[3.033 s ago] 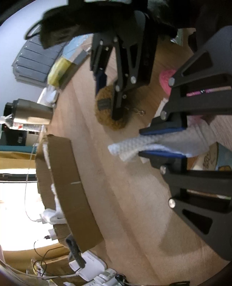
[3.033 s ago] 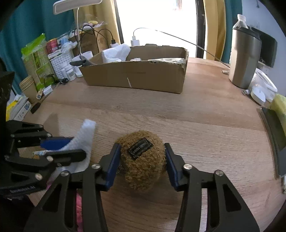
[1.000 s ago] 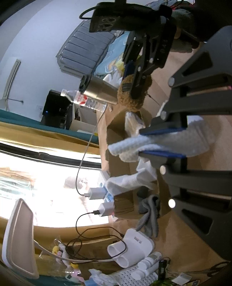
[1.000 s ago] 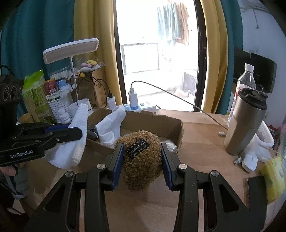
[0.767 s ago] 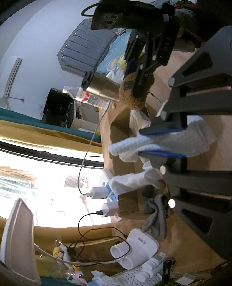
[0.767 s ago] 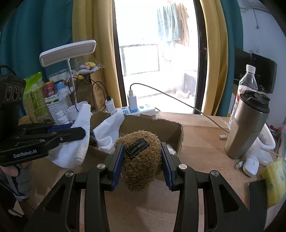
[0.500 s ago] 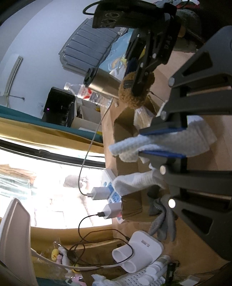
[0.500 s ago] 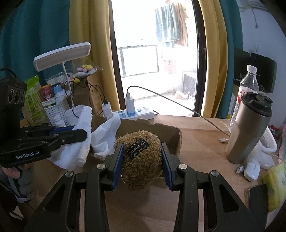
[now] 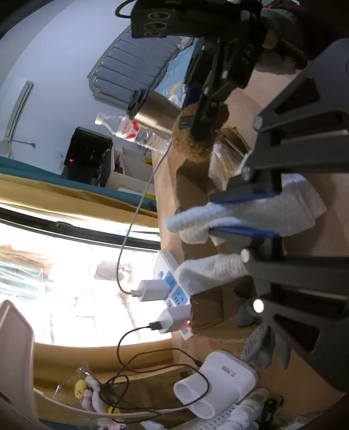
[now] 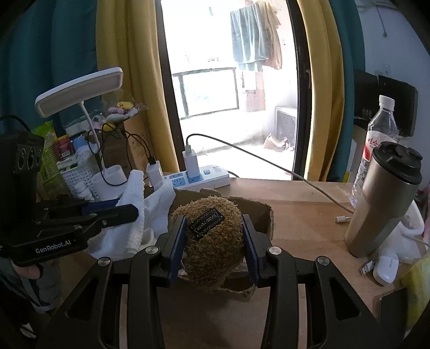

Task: Organize soft objects
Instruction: 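Carry the napkin and pouch over the cardboard box with both grippers, then lower both items into the box and open both grippers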

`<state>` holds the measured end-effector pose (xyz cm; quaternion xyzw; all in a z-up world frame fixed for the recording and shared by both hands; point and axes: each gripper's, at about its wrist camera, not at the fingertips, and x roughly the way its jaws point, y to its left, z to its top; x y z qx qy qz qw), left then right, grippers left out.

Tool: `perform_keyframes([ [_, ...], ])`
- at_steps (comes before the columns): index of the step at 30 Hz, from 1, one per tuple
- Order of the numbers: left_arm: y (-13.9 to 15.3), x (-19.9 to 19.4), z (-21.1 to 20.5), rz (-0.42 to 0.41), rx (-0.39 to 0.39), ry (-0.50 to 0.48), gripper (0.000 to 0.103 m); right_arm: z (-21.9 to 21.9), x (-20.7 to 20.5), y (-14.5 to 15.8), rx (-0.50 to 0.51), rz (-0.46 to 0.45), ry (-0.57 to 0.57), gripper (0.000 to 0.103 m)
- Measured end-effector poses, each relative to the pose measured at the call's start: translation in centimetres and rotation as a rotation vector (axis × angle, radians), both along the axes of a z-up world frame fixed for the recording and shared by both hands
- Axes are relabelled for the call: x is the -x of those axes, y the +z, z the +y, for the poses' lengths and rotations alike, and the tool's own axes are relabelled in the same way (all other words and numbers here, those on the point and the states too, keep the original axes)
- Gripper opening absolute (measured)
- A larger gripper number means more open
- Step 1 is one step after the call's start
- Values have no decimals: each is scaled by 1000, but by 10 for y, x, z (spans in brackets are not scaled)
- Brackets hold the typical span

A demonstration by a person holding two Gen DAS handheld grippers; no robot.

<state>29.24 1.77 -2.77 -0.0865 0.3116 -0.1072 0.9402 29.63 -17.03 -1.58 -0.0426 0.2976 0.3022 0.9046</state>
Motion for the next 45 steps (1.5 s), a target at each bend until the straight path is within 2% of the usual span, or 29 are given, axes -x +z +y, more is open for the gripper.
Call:
perform_keyframes([
  [17,-17,-32,7,14,-9,20,18,8,-29,-14,-54,24,-20,44],
  [29,-32,-48,7,37,-9,12,19,20,-38,-25,-48,37,-22,45],
  [34,-37,-52,5,61,-21,20,20,22,-42,-29,-46,40,-38,52],
  [36,-37,-53,5,70,-33,32,25,22,-44,-31,-44,44,-47,57],
  [39,-37,-53,4,77,-48,44,29,20,-45,-30,-48,46,-61,60],
  [40,-36,-52,5,76,-51,44,35,20,-45,-30,-48,44,-64,60],
  [41,-35,-51,4,73,-50,41,47,19,-45,-29,-48,42,-66,60],
  [43,-32,-47,4,59,-33,35,66,17,-43,-29,-47,40,-67,60],
  [45,-28,-44,5,45,-31,38,69,16,-42,-27,-46,38,-68,60],
])
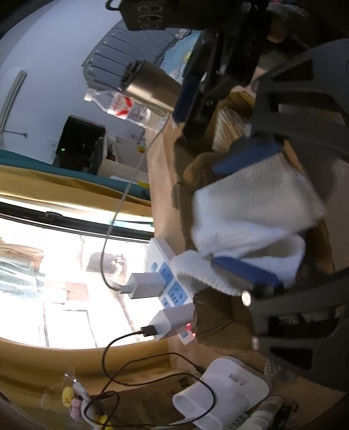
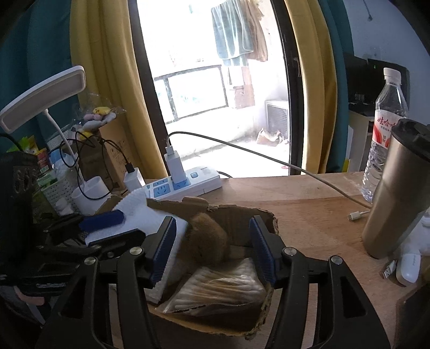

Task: Organize soft objects
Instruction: 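Lower both items into the box and open both grippers, then withdraw both grippers from the box back toward the desk items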

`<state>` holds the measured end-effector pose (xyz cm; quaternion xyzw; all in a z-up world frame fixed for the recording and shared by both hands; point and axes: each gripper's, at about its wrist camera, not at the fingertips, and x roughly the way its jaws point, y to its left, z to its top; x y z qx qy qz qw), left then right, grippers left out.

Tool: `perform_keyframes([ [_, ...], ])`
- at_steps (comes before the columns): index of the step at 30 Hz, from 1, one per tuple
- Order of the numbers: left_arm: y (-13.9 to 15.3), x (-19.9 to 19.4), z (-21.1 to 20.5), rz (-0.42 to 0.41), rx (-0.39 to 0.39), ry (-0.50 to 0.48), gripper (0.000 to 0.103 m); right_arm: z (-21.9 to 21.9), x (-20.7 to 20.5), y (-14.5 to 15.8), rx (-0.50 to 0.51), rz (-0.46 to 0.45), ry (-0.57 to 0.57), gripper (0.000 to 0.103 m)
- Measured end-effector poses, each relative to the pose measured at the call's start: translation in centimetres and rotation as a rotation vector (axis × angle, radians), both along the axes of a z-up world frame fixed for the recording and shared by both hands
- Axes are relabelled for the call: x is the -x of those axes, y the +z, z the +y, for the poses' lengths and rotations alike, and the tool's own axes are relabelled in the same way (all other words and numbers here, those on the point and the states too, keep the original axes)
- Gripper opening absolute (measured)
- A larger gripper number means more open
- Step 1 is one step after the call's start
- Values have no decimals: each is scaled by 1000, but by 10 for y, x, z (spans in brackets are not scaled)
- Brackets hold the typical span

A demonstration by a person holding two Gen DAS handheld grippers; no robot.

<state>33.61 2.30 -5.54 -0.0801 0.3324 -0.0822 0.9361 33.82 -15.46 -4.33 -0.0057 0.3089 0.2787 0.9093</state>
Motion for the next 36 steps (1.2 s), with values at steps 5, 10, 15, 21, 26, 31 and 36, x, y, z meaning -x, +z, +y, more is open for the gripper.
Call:
perform_keyframes([
  [5,10,9,1,-16,-10,8,69,-3,7,7,-3,-14,-4,60],
  [10,19,20,1,-32,-17,12,69,-5,17,15,-6,-28,-5,60],
  [15,30,33,1,-52,-21,20,69,-4,31,25,-6,-49,2,60],
  [21,41,52,5,-77,-23,30,69,-5,49,37,0,-74,5,60],
  [26,49,70,8,-98,-20,37,69,-5,65,44,7,-88,3,60],
  [31,57,88,10,-120,-14,40,69,-6,80,51,15,-102,0,60],
  [36,63,103,13,-138,-9,39,70,-5,95,56,22,-113,-2,61],
])
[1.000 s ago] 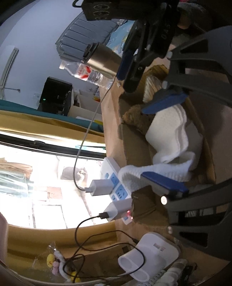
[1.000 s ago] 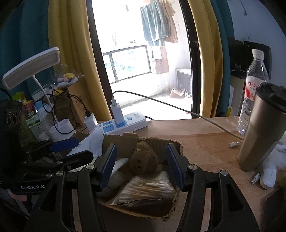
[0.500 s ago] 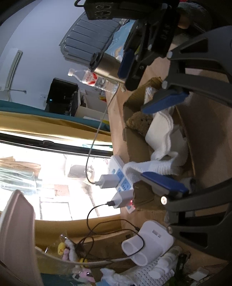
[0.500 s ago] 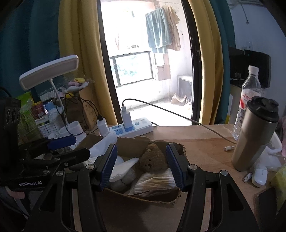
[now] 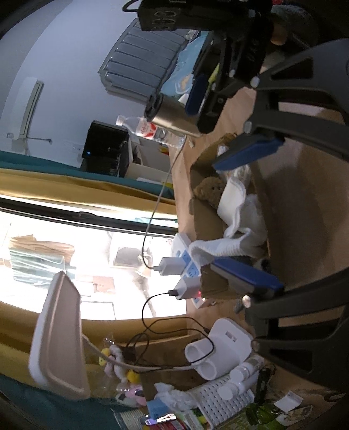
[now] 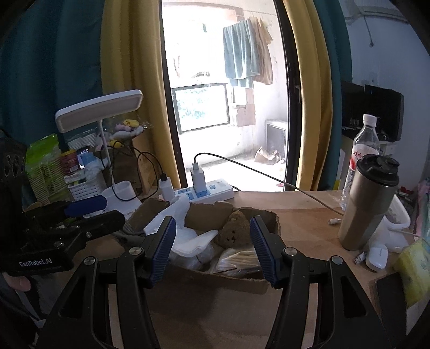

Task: Organize soft objects
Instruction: 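Withdraw both grippers from the box back toward the desk items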

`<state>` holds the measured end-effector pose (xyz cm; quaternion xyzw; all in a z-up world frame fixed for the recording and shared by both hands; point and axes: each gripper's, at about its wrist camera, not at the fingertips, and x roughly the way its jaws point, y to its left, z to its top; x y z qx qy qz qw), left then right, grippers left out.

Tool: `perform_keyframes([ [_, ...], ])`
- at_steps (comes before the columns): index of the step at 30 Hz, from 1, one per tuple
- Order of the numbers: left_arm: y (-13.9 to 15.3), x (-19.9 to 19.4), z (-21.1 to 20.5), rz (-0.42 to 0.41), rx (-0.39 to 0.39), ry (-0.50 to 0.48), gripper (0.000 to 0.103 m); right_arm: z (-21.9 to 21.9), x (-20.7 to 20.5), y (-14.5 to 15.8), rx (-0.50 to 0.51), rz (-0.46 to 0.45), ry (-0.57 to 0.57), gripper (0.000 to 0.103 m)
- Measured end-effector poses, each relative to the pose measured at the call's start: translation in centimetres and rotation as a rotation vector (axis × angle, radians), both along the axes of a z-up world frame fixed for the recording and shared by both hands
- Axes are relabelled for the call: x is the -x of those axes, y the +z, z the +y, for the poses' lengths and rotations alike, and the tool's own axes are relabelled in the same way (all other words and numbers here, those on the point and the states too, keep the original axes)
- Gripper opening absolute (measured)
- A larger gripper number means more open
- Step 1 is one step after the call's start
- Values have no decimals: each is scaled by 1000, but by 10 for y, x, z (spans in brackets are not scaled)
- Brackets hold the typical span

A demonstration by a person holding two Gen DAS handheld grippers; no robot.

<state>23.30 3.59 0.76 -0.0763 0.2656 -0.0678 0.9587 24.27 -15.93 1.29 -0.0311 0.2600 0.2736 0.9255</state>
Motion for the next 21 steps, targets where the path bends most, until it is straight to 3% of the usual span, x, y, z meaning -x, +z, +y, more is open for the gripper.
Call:
perform_keyframes([
  [21,6,68,3,-30,20,1,70,4,64,5,34,-21,6,62],
])
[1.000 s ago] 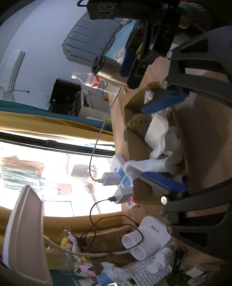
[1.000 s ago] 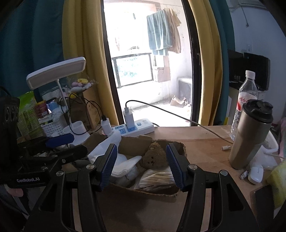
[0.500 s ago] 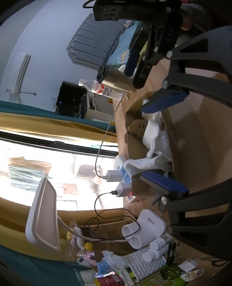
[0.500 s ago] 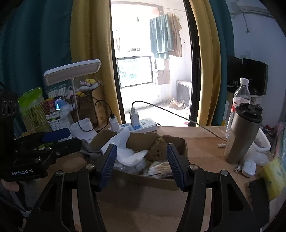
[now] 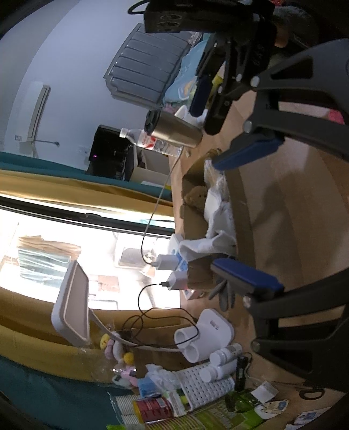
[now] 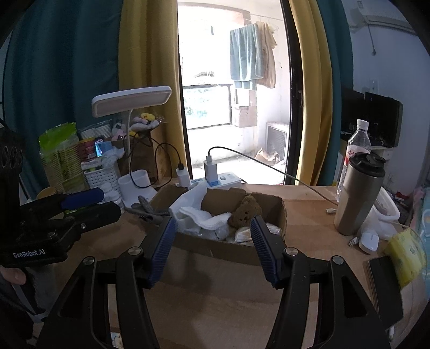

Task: Organize soft objects
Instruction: 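Withdraw both grippers from the box back toward the desk items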

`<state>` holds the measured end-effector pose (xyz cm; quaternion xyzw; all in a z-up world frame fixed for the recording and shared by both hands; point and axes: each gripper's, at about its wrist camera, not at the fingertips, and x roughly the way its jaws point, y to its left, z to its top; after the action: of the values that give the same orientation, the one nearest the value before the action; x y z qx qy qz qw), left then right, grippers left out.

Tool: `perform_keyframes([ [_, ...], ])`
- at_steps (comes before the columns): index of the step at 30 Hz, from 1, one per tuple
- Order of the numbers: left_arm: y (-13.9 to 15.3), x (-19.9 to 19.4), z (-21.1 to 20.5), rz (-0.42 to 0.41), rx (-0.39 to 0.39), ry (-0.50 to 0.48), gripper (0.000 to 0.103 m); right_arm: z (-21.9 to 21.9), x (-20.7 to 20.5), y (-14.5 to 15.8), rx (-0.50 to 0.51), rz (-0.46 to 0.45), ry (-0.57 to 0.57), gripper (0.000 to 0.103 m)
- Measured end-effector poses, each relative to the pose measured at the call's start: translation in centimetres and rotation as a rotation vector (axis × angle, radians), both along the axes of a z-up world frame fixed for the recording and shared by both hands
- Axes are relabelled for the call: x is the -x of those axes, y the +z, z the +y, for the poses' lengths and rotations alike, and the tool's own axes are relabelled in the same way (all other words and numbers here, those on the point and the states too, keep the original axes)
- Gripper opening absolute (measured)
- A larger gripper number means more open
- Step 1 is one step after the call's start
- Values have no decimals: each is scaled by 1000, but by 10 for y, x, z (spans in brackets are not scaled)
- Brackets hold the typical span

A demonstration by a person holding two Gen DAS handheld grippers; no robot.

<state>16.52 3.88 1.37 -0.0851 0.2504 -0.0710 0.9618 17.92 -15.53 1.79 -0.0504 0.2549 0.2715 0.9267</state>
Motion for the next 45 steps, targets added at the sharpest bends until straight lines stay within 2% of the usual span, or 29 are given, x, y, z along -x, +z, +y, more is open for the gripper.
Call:
perform_keyframes([
  [24,-14,57,-11,13,-4,-15,70,-10,56,-19,17,23,-5,62],
  [38,-36,72,-15,60,4,-31,70,-22,78,-51,52,99,-17,62],
  [45,-54,78,-19,110,5,-42,70,-20,88,-69,72,146,-2,62],
])
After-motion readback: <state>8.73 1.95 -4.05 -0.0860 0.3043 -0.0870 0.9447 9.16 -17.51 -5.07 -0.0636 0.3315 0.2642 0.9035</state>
